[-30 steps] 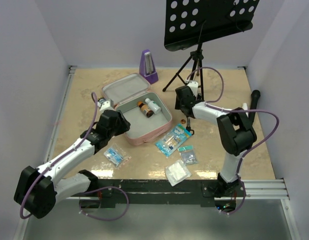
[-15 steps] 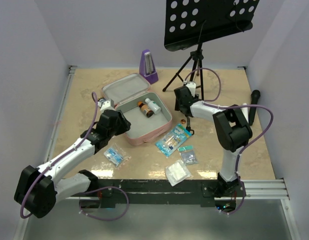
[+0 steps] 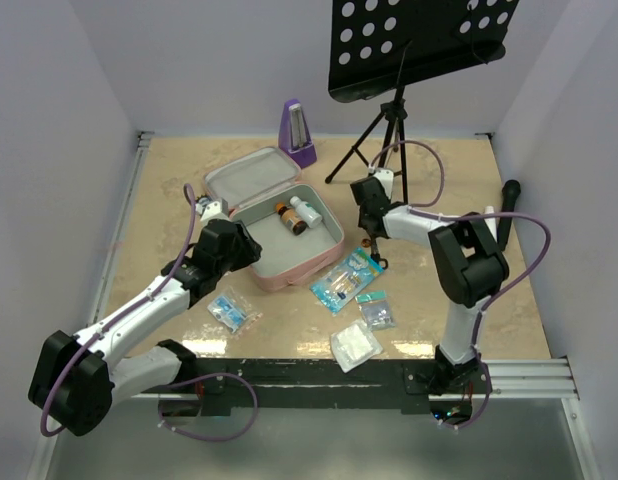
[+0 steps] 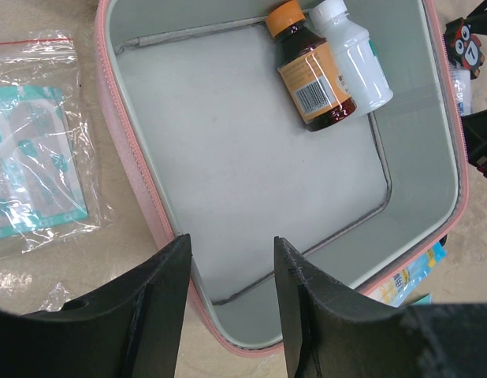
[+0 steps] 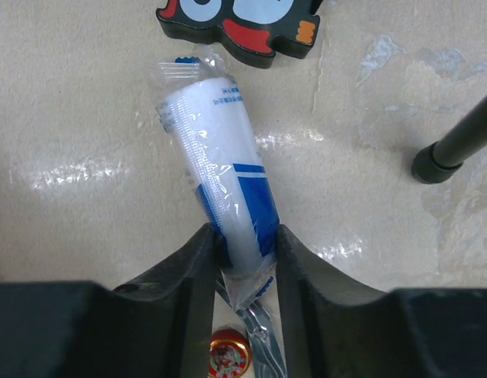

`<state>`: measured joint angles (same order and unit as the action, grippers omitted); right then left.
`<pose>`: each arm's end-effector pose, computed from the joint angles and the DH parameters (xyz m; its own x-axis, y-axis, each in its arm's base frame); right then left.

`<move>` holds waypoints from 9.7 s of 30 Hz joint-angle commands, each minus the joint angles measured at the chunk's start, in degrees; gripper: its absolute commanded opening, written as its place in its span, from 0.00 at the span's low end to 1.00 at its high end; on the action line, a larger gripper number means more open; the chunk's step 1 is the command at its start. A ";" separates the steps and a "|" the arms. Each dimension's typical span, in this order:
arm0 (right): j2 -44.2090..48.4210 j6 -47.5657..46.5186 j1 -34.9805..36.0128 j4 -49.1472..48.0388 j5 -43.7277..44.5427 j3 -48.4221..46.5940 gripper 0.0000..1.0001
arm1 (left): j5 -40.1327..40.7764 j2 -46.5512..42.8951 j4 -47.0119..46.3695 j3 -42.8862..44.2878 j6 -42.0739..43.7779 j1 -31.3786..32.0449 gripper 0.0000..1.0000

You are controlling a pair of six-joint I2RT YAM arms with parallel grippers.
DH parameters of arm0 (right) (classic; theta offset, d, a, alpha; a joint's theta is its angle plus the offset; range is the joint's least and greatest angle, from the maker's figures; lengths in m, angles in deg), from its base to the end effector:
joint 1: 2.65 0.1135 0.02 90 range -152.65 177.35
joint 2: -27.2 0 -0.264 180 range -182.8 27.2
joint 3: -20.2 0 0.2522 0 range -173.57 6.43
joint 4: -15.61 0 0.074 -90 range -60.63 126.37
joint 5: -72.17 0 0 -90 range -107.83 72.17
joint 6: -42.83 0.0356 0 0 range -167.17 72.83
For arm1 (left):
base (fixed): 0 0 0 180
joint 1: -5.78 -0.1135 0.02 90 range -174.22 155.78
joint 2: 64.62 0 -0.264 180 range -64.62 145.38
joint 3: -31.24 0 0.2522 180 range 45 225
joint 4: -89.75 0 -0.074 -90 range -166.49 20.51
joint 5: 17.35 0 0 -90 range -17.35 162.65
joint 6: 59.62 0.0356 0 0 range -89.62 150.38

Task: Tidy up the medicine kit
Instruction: Pick up the pill bottle at the center of the board, then place the pill bottle in the medicine box, then adjust the medicine box at the center of the board.

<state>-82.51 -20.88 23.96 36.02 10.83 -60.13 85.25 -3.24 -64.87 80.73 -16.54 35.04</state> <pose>0.3624 0.1624 0.1579 -0.6636 0.1022 -0.7410 0.1982 0.9792 -0.0424 0.2017 -0.1041 0.2274 -0.5986 -0.4817 -0.6400 -0.1635 0.8557 -0.4910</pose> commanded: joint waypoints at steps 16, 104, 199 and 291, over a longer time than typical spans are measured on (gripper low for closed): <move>20.06 -0.62 10.37 4.40 0.77 2.68 0.28 | 3.30 -2.06 1.56 1.01 -0.72 -0.34 0.49; -6.39 -2.56 24.10 6.88 -8.63 -18.60 0.36 | 6.74 -8.21 4.20 -1.27 -2.13 -0.43 0.48; -13.86 -4.22 24.99 7.85 -11.70 -30.20 0.27 | 9.81 -16.82 13.52 4.00 -0.37 -6.93 0.69; 7.49 -31.48 44.23 -9.03 -0.10 -1.28 0.66 | -1.09 -11.46 10.36 2.33 -1.95 -15.81 0.70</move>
<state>-79.93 -52.79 68.11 28.46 6.99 -60.98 82.82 -14.93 -51.52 82.57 -18.51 19.41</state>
